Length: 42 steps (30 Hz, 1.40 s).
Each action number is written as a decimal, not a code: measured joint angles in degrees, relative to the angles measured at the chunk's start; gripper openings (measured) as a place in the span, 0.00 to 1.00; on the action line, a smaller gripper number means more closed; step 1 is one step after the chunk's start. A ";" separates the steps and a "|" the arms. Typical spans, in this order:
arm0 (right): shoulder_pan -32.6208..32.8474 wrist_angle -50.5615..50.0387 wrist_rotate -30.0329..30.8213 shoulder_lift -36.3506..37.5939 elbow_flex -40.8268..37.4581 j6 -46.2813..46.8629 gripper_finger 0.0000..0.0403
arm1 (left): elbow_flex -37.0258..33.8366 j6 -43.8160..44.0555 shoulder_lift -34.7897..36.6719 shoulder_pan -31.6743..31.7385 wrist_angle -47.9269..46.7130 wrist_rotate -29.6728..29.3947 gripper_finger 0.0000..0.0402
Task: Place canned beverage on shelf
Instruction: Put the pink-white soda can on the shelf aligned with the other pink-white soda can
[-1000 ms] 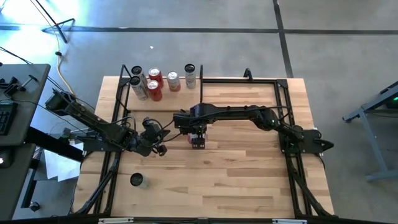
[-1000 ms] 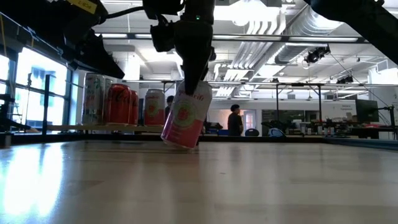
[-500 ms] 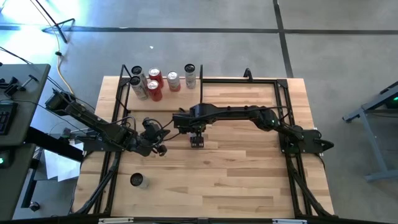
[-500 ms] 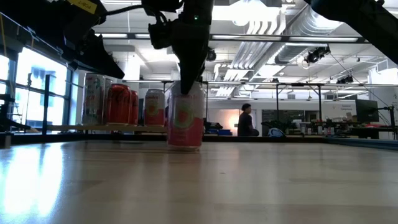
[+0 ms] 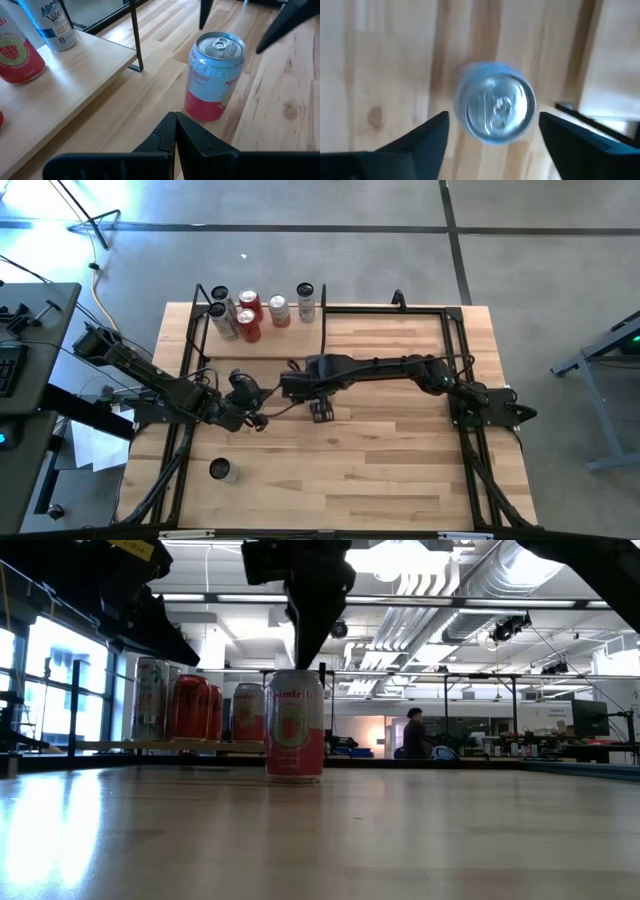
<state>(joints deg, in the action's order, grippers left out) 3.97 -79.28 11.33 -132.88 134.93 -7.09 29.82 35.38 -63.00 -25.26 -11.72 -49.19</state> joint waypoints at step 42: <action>9.22 80.25 16.18 52.17 -82.16 1.08 0.00 | 2.55 -22.52 -4.26 7.73 18.72 21.25 0.00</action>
<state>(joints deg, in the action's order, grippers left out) 13.19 0.97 27.51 -80.71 52.77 -6.01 32.37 12.85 -67.26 -17.53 7.00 -27.94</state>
